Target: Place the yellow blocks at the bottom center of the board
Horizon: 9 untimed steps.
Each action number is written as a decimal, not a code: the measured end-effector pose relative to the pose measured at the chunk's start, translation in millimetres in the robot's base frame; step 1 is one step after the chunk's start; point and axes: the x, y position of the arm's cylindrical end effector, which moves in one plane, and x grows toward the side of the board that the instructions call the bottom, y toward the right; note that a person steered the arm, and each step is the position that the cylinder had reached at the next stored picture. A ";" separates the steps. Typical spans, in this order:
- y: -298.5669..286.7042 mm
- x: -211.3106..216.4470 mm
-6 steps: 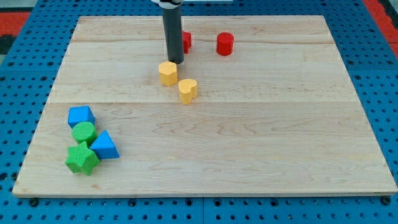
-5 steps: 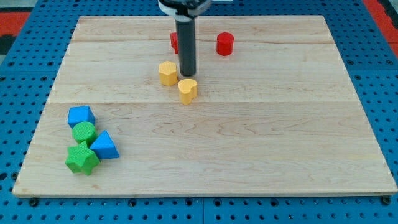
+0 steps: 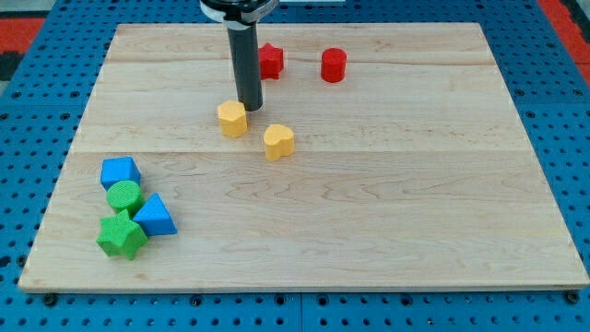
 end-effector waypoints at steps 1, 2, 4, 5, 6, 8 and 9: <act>27.0 32.3; 52.0 78.8; 75.3 146.9; 53.9 119.9; 26.2 37.3; -35.3 15.1; -13.2 81.8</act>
